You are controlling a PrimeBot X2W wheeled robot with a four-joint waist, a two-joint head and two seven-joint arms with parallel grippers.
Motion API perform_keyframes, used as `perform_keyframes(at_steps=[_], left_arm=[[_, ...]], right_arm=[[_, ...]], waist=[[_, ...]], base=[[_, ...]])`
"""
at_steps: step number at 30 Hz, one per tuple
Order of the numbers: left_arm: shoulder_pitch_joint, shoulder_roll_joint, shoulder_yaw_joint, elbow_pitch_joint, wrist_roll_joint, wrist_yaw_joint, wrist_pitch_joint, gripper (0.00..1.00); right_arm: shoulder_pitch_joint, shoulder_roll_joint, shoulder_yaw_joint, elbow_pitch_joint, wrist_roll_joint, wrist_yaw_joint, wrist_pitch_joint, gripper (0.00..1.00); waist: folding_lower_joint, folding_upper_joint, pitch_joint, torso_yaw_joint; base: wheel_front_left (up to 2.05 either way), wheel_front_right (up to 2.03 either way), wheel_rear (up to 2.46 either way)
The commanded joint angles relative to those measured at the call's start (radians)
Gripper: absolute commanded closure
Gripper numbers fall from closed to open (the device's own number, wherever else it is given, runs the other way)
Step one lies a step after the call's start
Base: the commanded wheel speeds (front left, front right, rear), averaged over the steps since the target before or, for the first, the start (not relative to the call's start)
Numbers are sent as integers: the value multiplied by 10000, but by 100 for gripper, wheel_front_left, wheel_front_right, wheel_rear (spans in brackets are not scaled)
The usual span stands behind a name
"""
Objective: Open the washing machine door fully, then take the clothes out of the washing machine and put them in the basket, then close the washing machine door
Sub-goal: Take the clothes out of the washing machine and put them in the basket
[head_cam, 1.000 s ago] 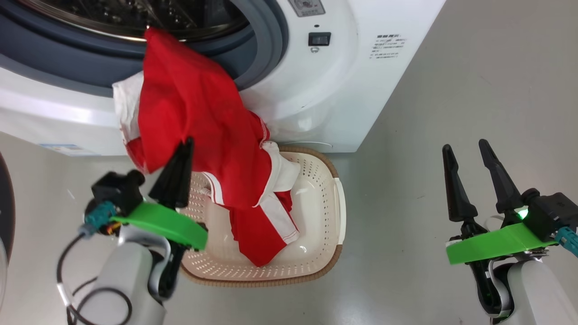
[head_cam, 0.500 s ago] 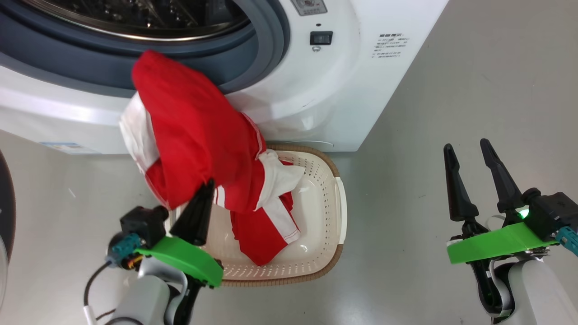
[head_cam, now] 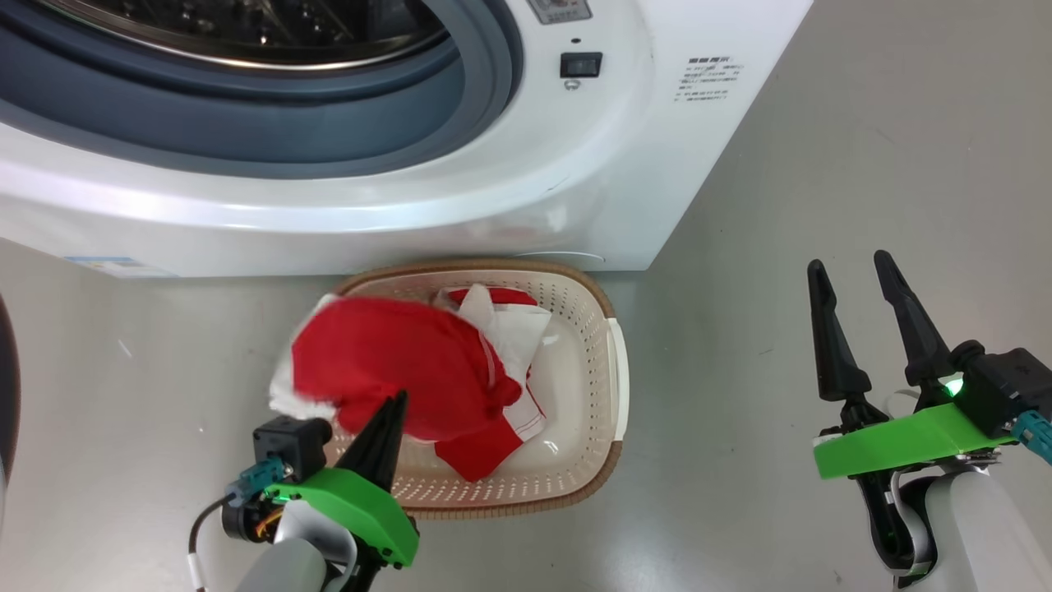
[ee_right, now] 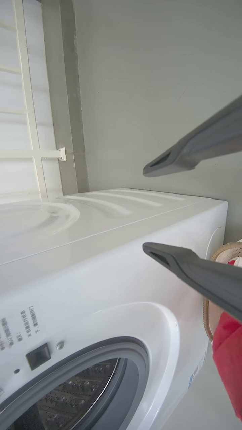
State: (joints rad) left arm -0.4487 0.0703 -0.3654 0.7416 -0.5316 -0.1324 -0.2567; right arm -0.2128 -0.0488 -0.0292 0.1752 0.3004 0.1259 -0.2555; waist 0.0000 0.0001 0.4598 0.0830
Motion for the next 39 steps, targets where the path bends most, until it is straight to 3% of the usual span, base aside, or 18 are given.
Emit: perform_keyframes(at_steps=[1,19,20,21,22,23,24,39], left_arm=[[-22,209,227,-119,-88,17,-51,100],[-1640,204,-883,454,-350,17,-51,98],[-1711,204,-907,531,-402,17,-51,73],[-1771,211,-929,596,-449,17,-51,61],[-1807,219,-951,650,-487,17,-51,38],[-1824,226,-974,692,-518,17,-51,10],[-1833,237,-1000,721,-543,17,-51,0],[-1458,456,-331,204,-392,17,-51,0]], right_arm=[[-109,-14,200,-233,-59,48,-63,0],[-336,-14,166,-338,-61,48,-63,0],[-341,-14,177,-333,-61,48,-63,0],[-347,-14,187,-328,-60,48,-63,0],[-349,-14,195,-320,-58,48,-63,0],[-345,-14,203,-312,-59,48,-63,0],[-339,-14,207,-300,-60,48,-63,0],[-49,-14,172,-178,-53,48,-63,0]], waist=[[0,-1,19,-14],[0,-1,600,-59],[0,-1,607,-64],[0,-1,608,-71],[0,-1,597,-77],[0,-1,578,-83],[0,-1,554,-88],[0,-1,20,41]], base=[[0,0,0],[0,0,0],[0,0,0],[0,0,0],[0,0,0],[0,0,0],[0,0,0],[0,0,0]])
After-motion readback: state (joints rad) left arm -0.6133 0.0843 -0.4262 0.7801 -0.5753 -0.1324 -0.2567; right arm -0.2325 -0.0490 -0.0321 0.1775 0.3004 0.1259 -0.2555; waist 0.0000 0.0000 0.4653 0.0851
